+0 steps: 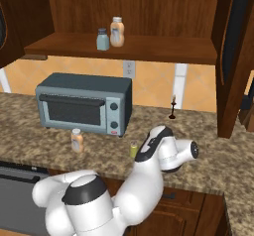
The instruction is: Put the shaker and condiment bottle from the counter next to their counterparts in the cabinet.
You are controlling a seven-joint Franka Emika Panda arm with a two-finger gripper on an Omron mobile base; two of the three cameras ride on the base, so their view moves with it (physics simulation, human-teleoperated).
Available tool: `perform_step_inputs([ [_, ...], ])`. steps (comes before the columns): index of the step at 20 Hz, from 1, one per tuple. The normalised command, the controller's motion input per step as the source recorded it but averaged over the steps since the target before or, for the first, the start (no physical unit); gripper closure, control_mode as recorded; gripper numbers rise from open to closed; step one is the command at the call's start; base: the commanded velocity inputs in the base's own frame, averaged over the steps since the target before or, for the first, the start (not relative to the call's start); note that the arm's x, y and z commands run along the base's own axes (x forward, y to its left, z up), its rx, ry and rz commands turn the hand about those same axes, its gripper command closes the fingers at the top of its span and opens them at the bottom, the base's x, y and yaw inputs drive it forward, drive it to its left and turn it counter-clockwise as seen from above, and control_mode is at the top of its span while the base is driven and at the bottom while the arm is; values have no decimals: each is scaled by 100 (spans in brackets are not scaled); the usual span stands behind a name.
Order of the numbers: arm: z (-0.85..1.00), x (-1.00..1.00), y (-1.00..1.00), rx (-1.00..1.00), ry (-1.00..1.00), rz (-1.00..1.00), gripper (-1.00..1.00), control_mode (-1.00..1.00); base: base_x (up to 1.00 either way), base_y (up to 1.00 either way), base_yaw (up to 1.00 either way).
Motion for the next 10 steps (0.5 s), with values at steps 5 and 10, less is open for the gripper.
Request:
perform_step_inputs([
  [5, -4, 6, 8, 0, 2, 0, -100, -100, 0, 0, 0],
  [10, -5, 0, 7, 0, 3, 0, -100, -100, 0, 0, 0],
])
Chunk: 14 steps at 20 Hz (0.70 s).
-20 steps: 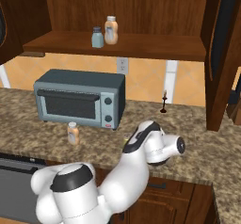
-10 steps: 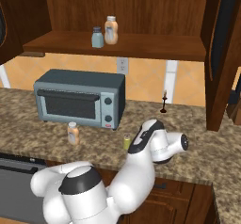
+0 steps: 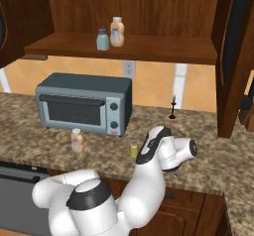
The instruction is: Put the shaker and condiment bottle from the counter next to their counterparts in the cabinet.
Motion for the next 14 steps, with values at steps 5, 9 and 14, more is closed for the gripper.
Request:
perform_step_inputs([
  [5, -6, 0, 4, 0, 3, 0, -100, -100, 0, 0, 0],
  [9, -6, 0, 4, 0, 1, 0, -100, -100, 0, 0, 0],
  [14, -10, 0, 6, 0, 0, 0, -100, -100, 0, 0, 0],
])
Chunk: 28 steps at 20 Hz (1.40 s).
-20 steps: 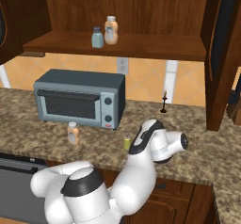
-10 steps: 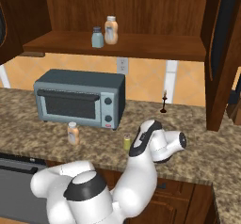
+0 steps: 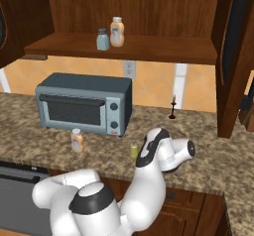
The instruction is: Put the shaker and condiment bottle from the counter next to their counterparts in the cabinet.
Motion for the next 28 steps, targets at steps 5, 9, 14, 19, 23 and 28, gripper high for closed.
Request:
perform_step_inputs([
  [5, -10, 2, 13, 0, 0, 0, -100, -100, 0, 0, 0],
  [9, -8, 10, 8, 0, 0, 0, -100, -100, 0, 0, 0],
  [14, -9, 17, 7, 0, 1, 0, -100, -100, 0, 0, 0],
  [19, -4, 15, 4, 0, 2, 0, -100, -100, 0, 0, 0],
  [23, -4, 14, 3, 0, 2, 0, -100, -100, 0, 0, 0],
  [28, -5, 11, 6, 0, 3, 0, -100, -100, 0, 0, 0],
])
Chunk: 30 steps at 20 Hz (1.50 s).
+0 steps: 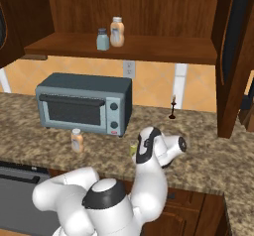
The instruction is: Put the shaker and condiment bottle from the counter next to their counterparts in the cabinet.
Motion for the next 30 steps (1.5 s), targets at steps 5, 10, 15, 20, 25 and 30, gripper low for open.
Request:
perform_step_inputs([
  [5, -4, 7, 5, 0, 3, 0, -100, -100, 0, 0, 0],
  [10, -2, 2, 4, 0, 1, 0, -100, -100, 0, 0, 0],
  [15, 0, 0, 13, 0, 0, 1, -100, -100, 0, 0, 0],
  [20, 0, -1, 22, 0, 0, 8, -100, -100, 0, 0, 0],
  [25, -6, 0, 24, 0, 0, 7, -100, -100, 0, 0, 0],
  [30, -30, 1, 19, 0, 3, 5, 100, -100, 0, 0, 0],
])
